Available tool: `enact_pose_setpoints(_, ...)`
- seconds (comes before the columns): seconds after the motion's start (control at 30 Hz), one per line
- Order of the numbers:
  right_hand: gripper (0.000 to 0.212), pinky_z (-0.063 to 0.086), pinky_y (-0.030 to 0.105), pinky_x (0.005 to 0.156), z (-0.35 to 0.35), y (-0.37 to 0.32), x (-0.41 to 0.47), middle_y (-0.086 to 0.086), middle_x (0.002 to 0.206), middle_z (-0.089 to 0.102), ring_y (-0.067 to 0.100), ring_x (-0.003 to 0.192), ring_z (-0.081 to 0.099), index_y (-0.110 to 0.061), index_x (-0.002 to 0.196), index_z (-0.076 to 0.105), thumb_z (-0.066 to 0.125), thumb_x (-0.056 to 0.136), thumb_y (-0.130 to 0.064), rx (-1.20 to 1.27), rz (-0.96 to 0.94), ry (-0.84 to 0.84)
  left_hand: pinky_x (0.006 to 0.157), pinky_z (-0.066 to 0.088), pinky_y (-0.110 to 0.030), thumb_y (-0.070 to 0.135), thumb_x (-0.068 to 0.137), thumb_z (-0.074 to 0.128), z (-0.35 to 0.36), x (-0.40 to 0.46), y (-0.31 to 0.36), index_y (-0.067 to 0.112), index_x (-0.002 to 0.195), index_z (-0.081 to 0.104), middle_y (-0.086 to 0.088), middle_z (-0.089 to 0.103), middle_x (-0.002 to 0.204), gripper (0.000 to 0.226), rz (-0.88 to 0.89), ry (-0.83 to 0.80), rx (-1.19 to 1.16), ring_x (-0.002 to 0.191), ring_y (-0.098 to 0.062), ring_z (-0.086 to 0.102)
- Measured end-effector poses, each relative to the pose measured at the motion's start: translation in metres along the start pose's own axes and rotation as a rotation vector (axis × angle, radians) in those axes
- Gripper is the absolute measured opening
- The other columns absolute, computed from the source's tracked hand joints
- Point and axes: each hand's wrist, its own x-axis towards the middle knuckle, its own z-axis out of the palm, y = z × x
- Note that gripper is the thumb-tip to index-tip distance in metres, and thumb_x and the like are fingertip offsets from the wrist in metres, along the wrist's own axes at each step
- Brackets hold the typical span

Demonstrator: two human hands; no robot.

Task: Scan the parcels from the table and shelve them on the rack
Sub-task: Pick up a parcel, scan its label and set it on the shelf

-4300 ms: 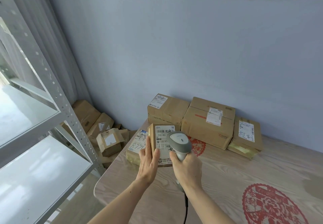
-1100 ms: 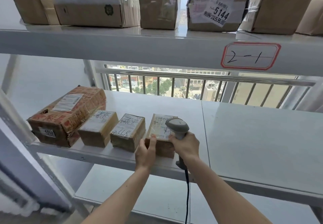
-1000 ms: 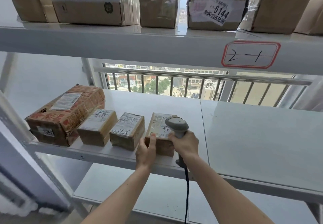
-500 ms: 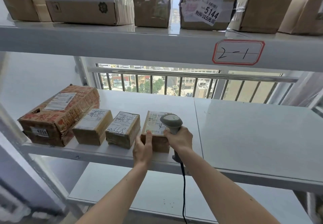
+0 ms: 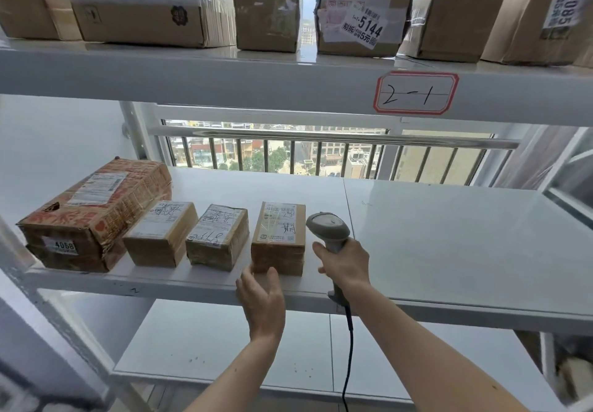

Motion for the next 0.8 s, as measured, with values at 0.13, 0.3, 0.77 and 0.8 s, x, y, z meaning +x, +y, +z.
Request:
enact_pose_setpoints(0.13, 0.018, 0.045, 0.011, 0.051, -0.016, 0.012, -0.011, -0.006, 0.077, 0.069, 0.012, 0.055, 0.072, -0.013, 0.090, 0.066, 0.073, 0.087, -0.030, -0.012, -0.007, 0.058, 0.092, 0.036, -0.027, 0.036, 0.094, 0.054, 0.015, -0.027, -0.004, 0.010, 0.122, 0.056, -0.007, 0.052, 0.128, 0.038, 0.150, -0.026, 0.060, 0.113, -0.011, 0.039)
enact_pose_setpoints(0.3, 0.020, 0.055, 0.022, 0.060, -0.050, 0.037, -0.029, 0.001, 0.069, 0.072, 0.019, 0.061, 0.072, -0.011, 0.078, 0.066, 0.074, 0.084, -0.028, -0.033, 0.041, 0.205, 0.088, 0.046, -0.029, 0.021, 0.098, 0.059, 0.047, -0.054, -0.004, 0.009, 0.114, 0.060, 0.003, 0.052, 0.111, 0.020, 0.356, -0.246, 0.055, 0.106, -0.020, 0.053)
enact_pose_setpoints(0.77, 0.023, 0.057, 0.030, 0.066, -0.220, 0.166, -0.129, -0.002, 0.080, 0.075, 0.018, 0.072, 0.073, -0.016, 0.089, 0.068, 0.075, 0.081, -0.037, -0.007, 0.355, 0.692, 0.076, 0.053, -0.036, 0.025, 0.100, 0.053, 0.163, -0.214, 0.002, 0.035, 0.091, 0.055, 0.021, 0.051, 0.100, 0.013, 0.482, -0.919, 0.100, 0.096, -0.001, 0.057)
enact_pose_setpoints(0.8, 0.024, 0.059, 0.034, 0.069, -0.233, 0.174, -0.139, -0.001, 0.079, 0.075, 0.020, 0.072, 0.073, -0.015, 0.088, 0.070, 0.076, 0.079, -0.037, 0.014, 0.385, 0.737, 0.077, 0.053, -0.036, 0.027, 0.100, 0.053, 0.170, -0.231, 0.005, 0.038, 0.091, 0.053, 0.023, 0.050, 0.101, 0.015, 0.497, -0.963, 0.102, 0.096, -0.001, 0.057)
